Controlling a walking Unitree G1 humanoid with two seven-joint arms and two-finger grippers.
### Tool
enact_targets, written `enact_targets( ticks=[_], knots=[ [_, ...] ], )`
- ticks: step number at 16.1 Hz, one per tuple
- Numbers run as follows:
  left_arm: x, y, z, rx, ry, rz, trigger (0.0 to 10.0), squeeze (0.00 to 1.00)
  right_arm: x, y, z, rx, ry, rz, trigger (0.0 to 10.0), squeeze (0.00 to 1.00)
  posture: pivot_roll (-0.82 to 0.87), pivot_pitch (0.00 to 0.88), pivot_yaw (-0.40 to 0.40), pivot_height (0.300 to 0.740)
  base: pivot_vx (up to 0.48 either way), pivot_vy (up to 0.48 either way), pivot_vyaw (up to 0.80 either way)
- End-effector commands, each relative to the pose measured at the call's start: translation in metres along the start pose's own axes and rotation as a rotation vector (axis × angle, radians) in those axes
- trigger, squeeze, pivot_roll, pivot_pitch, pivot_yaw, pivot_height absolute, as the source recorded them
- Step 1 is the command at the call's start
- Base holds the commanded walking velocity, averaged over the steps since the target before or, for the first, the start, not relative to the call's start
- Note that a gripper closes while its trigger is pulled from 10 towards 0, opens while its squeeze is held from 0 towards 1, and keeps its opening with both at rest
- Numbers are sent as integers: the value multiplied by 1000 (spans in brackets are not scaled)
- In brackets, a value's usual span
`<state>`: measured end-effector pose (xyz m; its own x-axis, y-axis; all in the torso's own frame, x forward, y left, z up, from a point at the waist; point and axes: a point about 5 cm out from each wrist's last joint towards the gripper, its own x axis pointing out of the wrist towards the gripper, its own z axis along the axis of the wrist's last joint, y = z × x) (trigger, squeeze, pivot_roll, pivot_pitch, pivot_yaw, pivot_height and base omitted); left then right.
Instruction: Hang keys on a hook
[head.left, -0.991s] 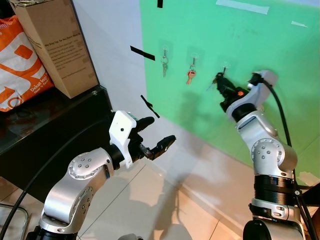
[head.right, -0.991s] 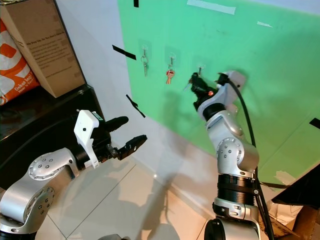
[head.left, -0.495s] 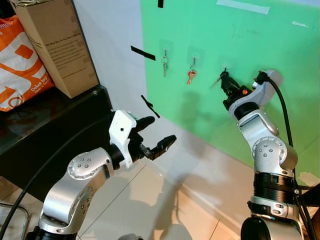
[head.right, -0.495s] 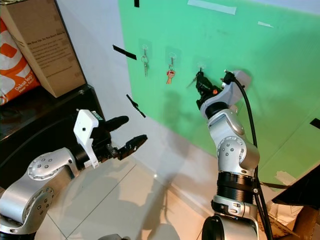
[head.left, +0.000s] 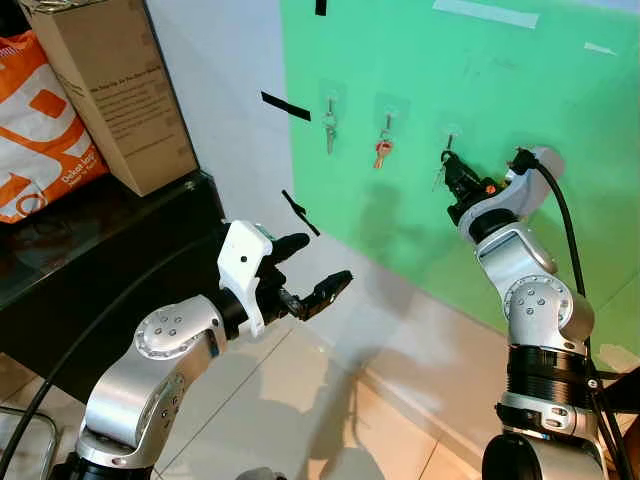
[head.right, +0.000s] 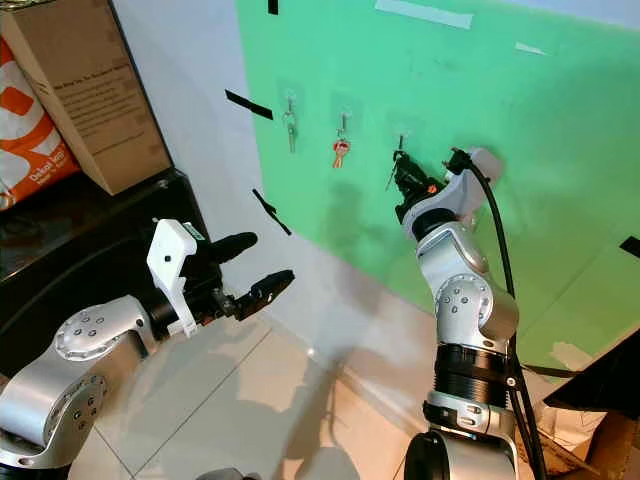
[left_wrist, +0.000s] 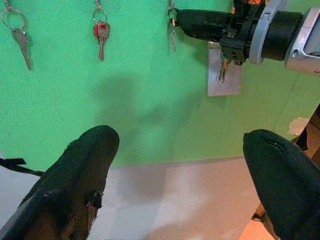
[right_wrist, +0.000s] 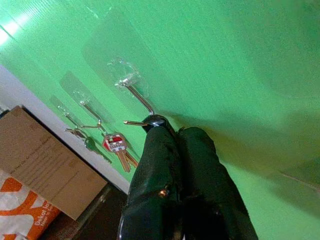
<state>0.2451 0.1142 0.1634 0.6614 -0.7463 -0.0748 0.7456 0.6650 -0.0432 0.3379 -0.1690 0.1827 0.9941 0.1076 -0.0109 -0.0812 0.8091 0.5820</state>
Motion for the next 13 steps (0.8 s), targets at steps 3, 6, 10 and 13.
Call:
enact_targets(
  ticks=[3, 6, 10, 13],
  knots=[
    [-1, -2, 3, 9, -2, -5, 10000, 0, -1, -2, -4, -33, 27, -9, 10000, 0, 43, 0, 58, 740, 0, 0, 0],
    [2, 0, 8, 4, -40, 6, 10000, 0, -3, -4, -5, -52, 29, -10, 10000, 1000, 38, 0, 57, 740, 0, 0, 0],
    [5, 2, 12, 6, -63, 3, 10000, 0, -7, -10, -10, -88, 56, -32, 10000, 1000, 32, 0, 54, 740, 0, 0, 0],
    [9, 2, 19, 13, -101, 0, 10000, 0, -24, -15, -22, -107, 115, -6, 10000, 1000, 26, 0, 47, 740, 0, 0, 0]
  ],
)
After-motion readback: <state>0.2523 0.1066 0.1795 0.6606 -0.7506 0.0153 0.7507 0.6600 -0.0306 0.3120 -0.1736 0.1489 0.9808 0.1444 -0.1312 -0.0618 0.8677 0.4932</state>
